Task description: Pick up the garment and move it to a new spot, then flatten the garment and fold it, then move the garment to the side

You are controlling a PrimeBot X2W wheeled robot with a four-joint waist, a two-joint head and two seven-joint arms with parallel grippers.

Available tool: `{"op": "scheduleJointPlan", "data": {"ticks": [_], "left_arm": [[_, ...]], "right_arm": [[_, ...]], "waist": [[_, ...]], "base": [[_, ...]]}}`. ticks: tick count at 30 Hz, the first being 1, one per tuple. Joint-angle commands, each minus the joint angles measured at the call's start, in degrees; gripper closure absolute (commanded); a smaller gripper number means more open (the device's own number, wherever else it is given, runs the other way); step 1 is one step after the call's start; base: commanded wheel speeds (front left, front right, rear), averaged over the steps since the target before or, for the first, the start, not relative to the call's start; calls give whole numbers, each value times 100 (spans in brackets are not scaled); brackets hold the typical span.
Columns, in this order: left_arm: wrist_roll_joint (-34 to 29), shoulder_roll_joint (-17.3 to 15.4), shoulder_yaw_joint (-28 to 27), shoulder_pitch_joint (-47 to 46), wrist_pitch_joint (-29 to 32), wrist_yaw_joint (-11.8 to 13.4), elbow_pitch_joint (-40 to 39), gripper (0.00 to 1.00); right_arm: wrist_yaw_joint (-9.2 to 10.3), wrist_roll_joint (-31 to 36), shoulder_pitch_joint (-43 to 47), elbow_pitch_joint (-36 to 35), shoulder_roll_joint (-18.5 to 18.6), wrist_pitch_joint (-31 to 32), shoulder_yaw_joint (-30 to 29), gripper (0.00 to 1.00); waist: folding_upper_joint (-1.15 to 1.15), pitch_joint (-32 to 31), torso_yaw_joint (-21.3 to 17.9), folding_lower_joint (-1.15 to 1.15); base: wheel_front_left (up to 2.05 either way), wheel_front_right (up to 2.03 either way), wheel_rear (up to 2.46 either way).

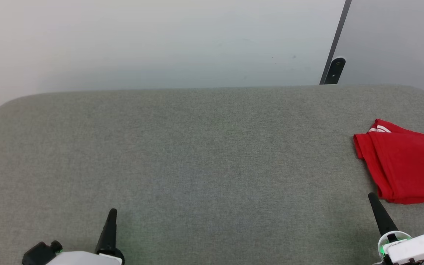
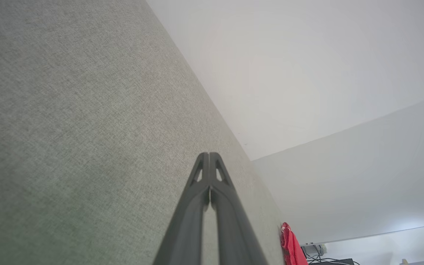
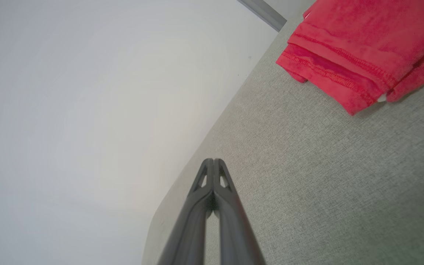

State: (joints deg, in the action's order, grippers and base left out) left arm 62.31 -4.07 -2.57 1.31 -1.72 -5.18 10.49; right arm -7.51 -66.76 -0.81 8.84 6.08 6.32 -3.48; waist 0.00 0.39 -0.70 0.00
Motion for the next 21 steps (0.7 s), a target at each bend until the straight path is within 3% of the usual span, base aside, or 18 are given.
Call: {"op": "scheduleJointPlan", "data": {"ticks": [1,21], "left_arm": [[165,-7,-38,-105,29,-43,-13,100],[1254,27,-156,-373,316,-121,123,100]], "right_arm": [[2,-125,-156,-16,-13,11,-46,100],[2,-1061,-310,188,-132,19,-148,100]], "waist": [[0,0,2,0],[0,-7,23,0]], "base": [[0,0,0],[0,0,0]]}}
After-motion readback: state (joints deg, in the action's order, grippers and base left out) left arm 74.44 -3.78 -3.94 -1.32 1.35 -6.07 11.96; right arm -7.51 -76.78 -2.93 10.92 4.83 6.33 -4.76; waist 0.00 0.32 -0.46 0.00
